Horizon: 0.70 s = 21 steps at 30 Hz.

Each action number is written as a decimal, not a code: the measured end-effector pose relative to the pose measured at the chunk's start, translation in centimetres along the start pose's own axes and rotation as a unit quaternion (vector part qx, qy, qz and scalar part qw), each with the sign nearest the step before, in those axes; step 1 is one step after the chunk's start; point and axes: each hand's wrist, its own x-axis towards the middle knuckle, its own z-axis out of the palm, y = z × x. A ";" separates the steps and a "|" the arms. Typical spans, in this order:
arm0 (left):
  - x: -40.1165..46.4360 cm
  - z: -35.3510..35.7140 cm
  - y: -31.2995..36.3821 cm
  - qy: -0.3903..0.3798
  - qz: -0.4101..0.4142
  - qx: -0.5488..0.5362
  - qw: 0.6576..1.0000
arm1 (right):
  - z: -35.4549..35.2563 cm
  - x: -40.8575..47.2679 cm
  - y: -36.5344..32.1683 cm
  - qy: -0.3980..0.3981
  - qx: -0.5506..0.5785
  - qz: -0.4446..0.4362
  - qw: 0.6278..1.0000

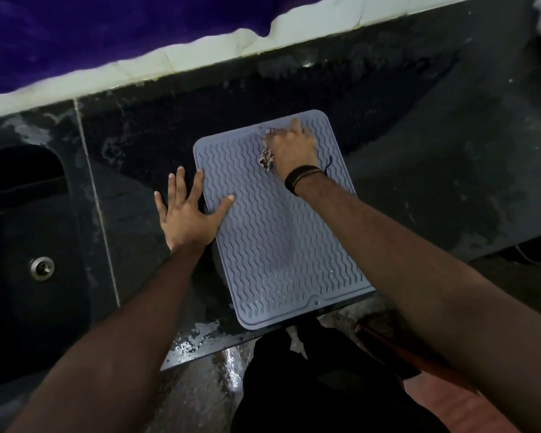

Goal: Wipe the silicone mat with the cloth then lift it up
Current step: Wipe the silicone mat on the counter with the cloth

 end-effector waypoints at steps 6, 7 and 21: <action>0.0 0.1 -0.1 0.003 0.004 -0.010 1.000 | -1.0 2.0 2.7 -0.018 0.026 0.096 0.995; 0.0 0.1 -0.2 0.004 0.005 -0.009 1.000 | -0.9 2.3 2.7 -0.018 0.037 0.104 0.994; 0.0 0.1 0.0 0.003 0.000 0.011 1.000 | -0.2 2.0 -3.8 0.039 0.026 -0.121 0.992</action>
